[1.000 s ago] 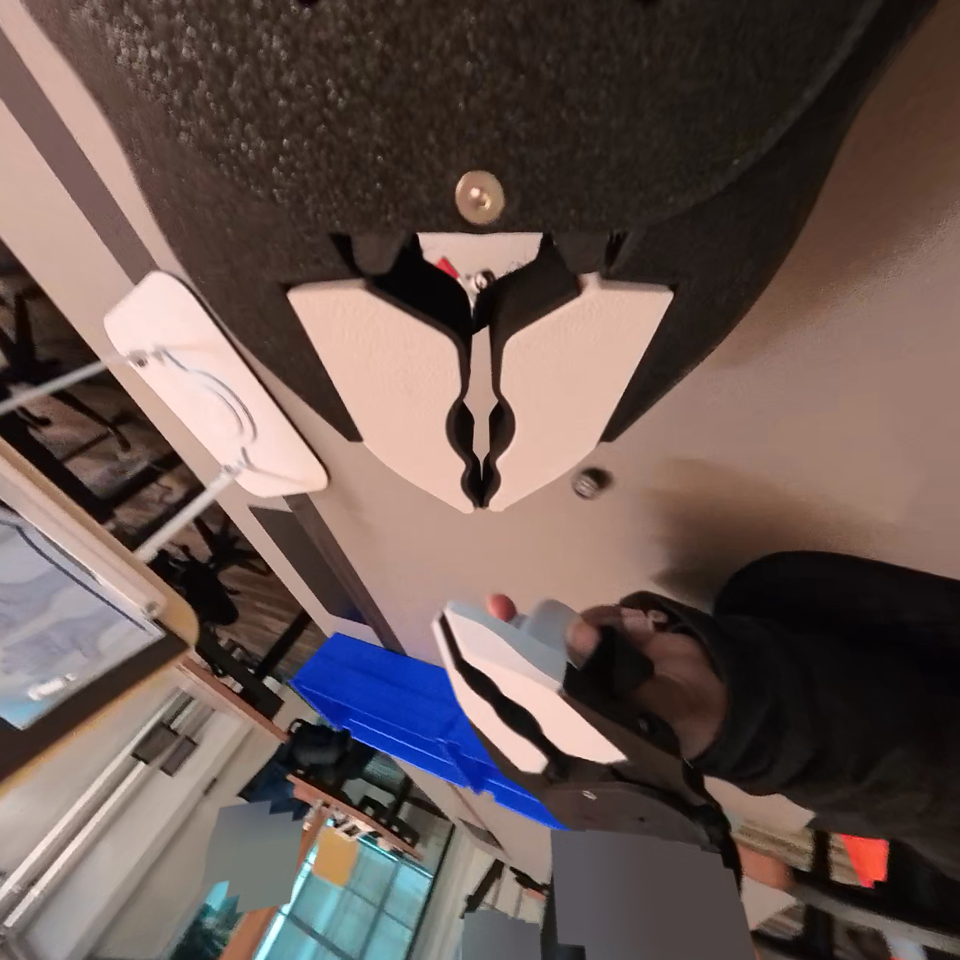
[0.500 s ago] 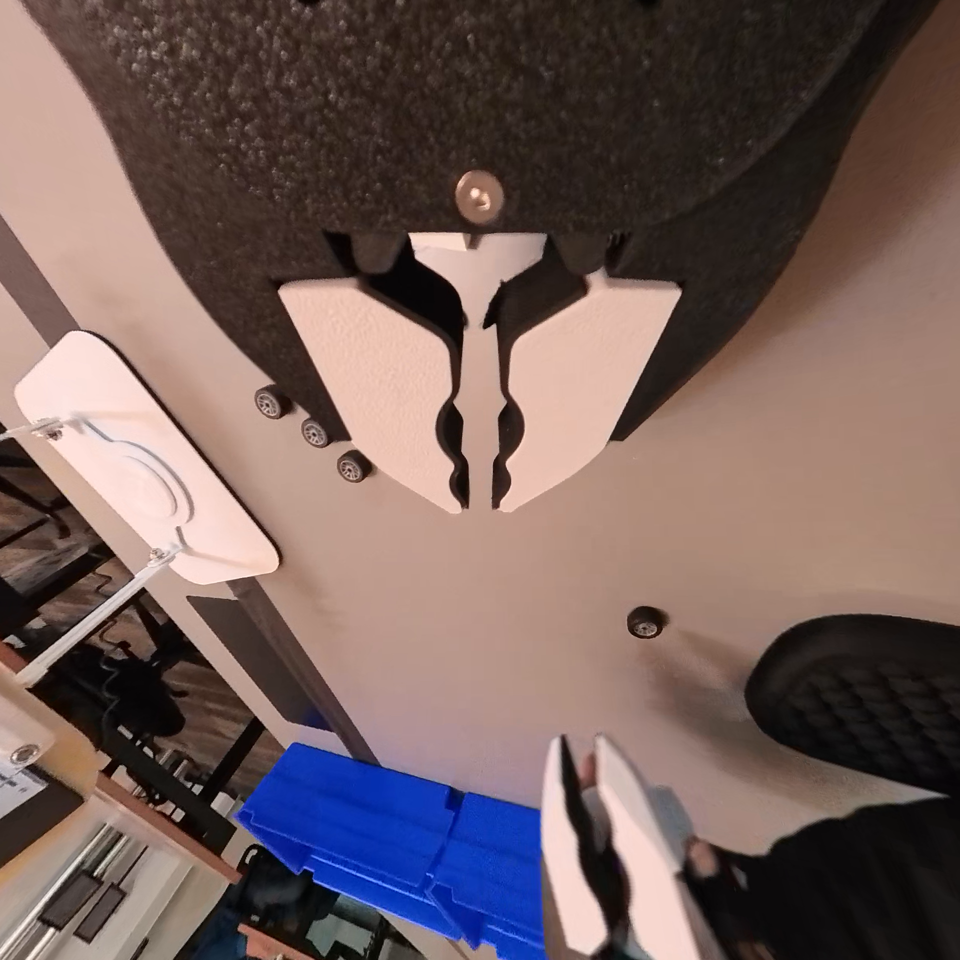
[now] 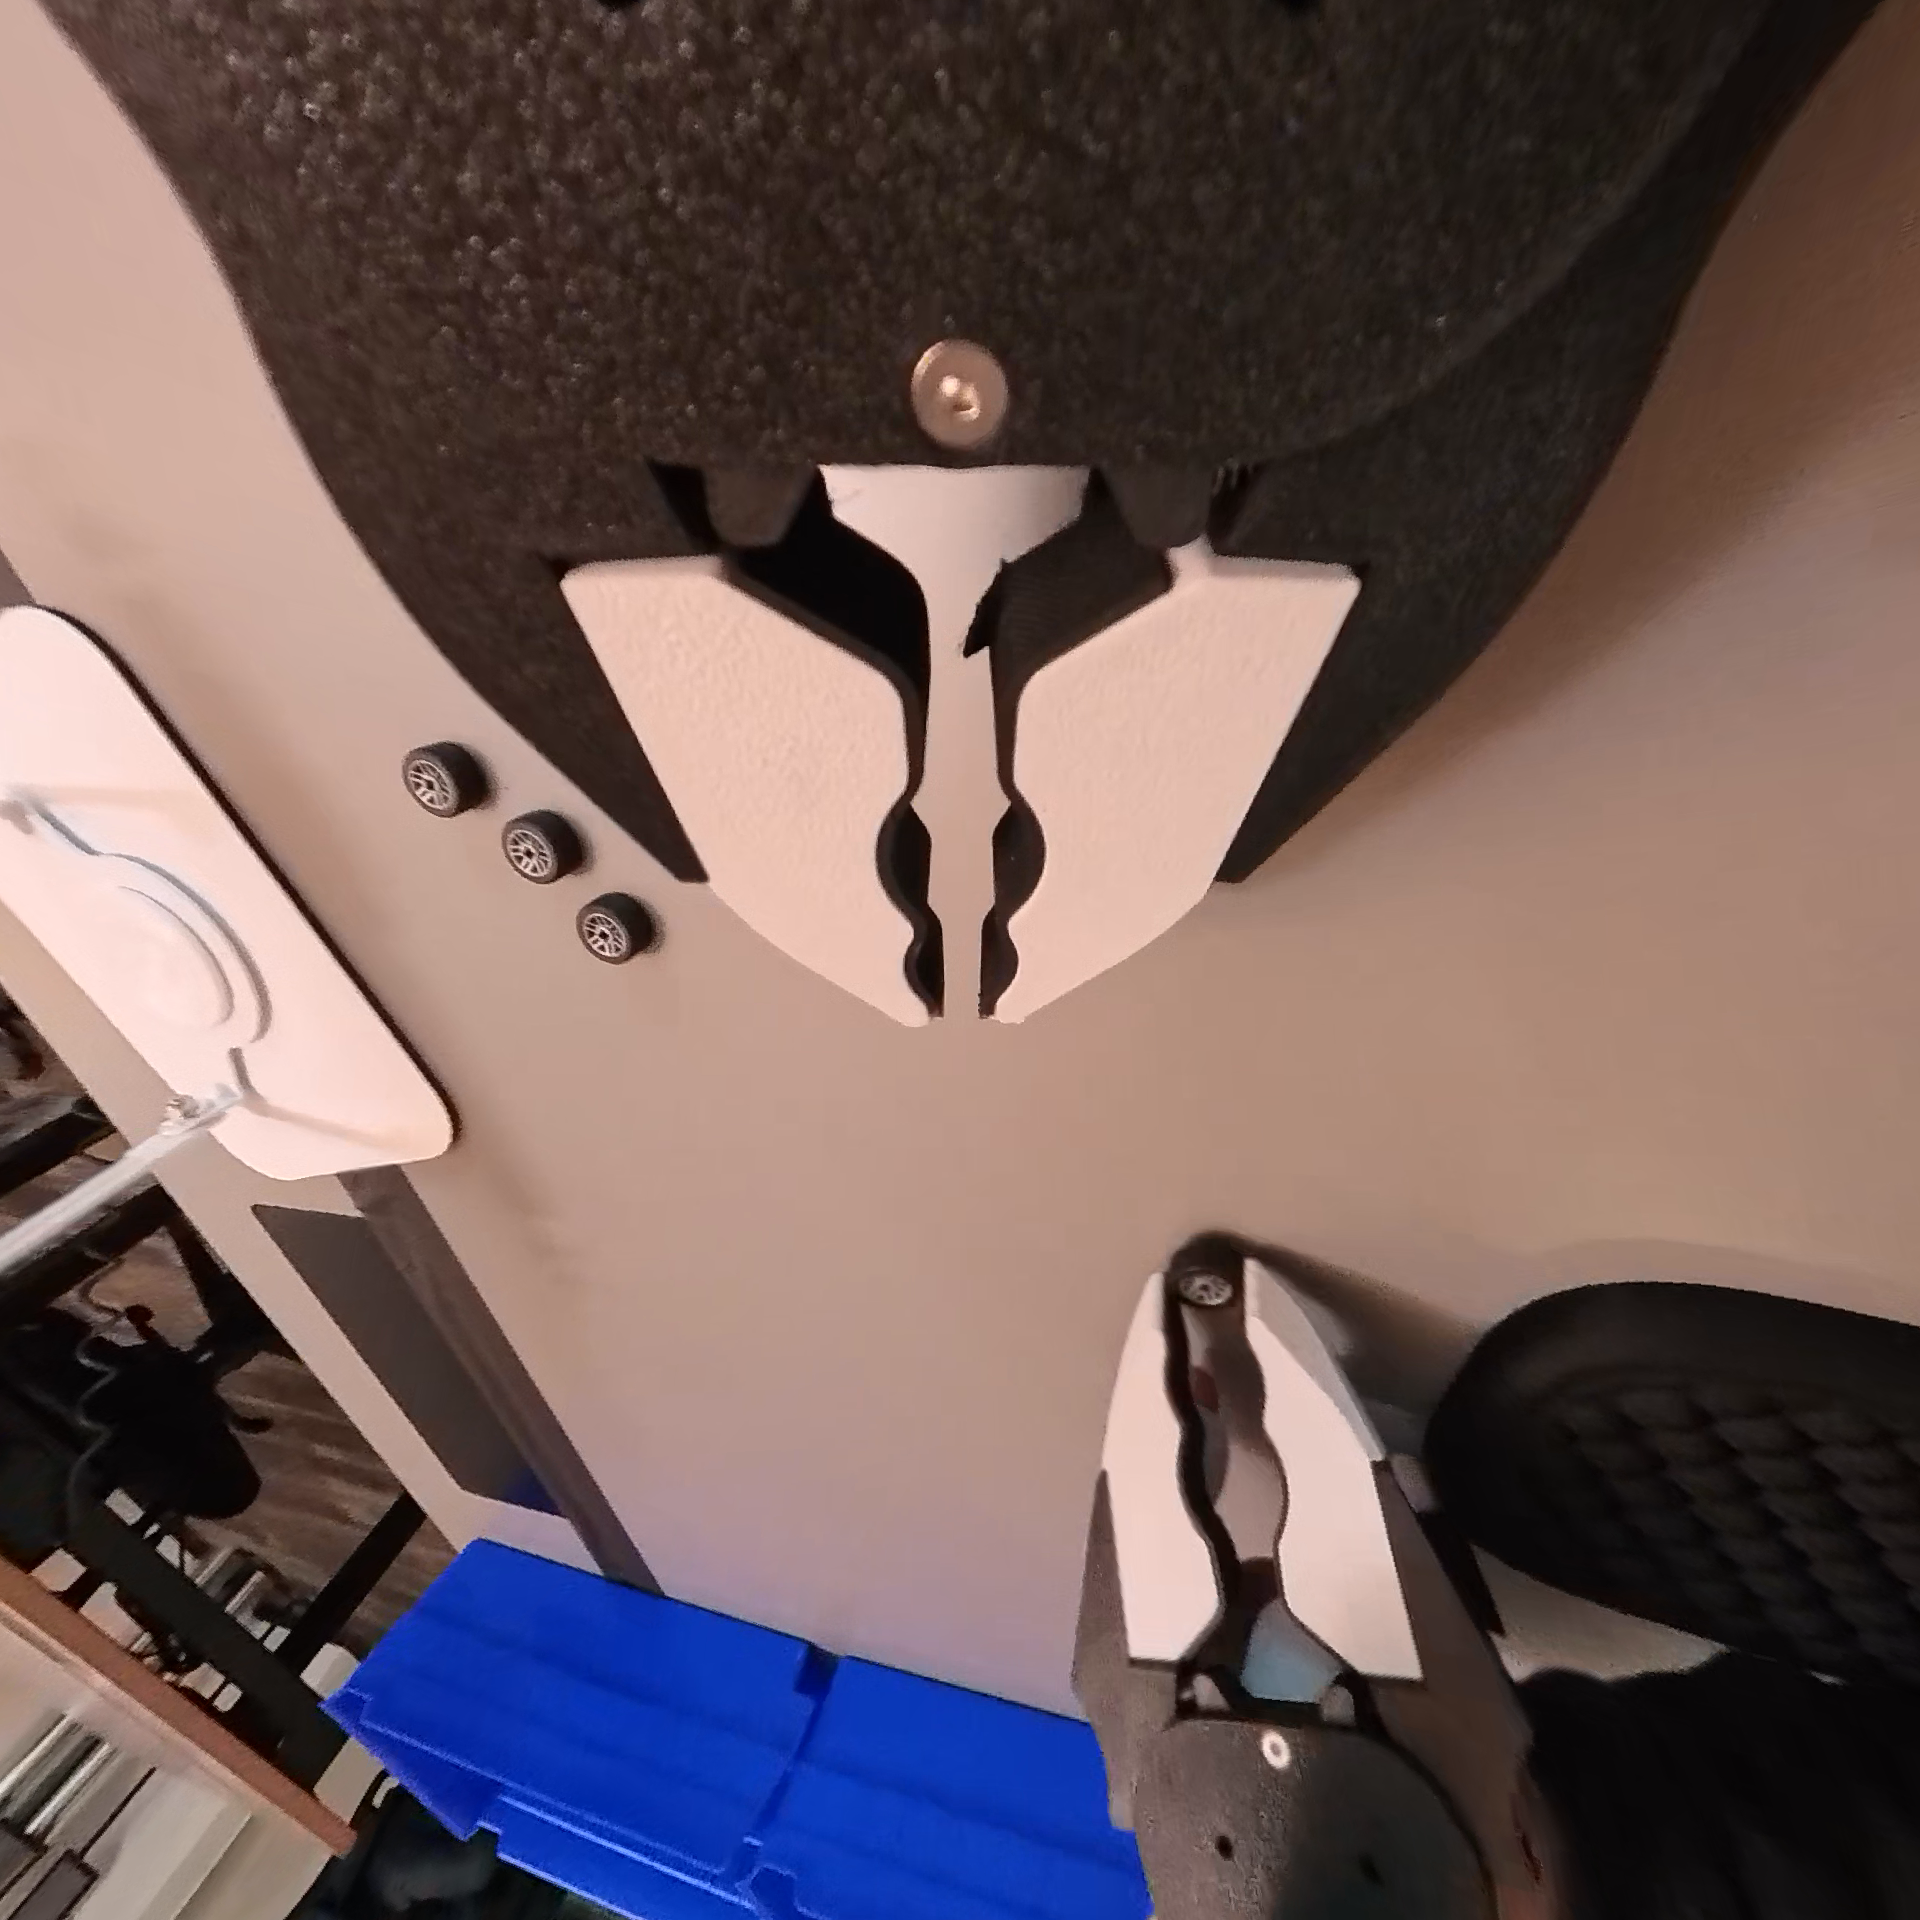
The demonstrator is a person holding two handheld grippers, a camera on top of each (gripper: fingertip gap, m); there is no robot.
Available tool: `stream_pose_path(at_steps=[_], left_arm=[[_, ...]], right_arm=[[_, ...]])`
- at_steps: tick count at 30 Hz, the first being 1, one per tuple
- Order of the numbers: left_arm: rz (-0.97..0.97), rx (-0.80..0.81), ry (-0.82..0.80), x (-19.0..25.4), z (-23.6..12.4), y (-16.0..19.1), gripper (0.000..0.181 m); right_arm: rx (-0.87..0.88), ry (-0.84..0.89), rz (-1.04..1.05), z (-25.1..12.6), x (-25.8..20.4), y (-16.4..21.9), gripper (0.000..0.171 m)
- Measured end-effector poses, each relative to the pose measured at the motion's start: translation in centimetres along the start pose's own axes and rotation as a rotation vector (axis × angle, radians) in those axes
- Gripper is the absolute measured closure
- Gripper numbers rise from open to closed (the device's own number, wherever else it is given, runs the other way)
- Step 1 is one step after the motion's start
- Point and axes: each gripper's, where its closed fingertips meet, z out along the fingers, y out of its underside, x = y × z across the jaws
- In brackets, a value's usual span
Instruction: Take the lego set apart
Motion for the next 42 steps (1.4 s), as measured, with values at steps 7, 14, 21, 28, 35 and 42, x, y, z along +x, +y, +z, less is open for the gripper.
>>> stream_pose_path(at_steps=[7, 14, 21, 28, 35, 42], left_arm=[[0.222, 0.333, -0.356, -0.9, -1.9, -8.8, 0.160], [0.386, 0.374, -0.492, 0.0, -0.9, -12.6, 0.160], [0.273, 0.294, -0.434, -0.9, 0.8, -12.0, 0.160], [0.277, 0.273, -0.451, -1.2, 1.1, -11.7, 0.160], [0.248, 0.281, -0.447, -1.7, 1.4, -11.4, 0.160], [0.269, 0.296, -0.471, -2.0, 1.4, -11.5, 0.160]], right_arm=[[0.133, -0.119, 0.333, 1.0, -1.4, -2.9, 0.161], [0.218, -0.133, 0.582, 0.9, -0.7, -4.7, 0.149], [0.122, -0.075, 0.605, 1.4, 0.2, -2.6, 0.158], [0.105, -0.088, 0.623, 1.8, 0.0, -2.1, 0.160], [0.071, -0.038, 0.534, 1.8, 0.3, -1.8, 0.171], [0.014, -0.012, 0.441, 2.0, 0.0, -1.2, 0.171]])
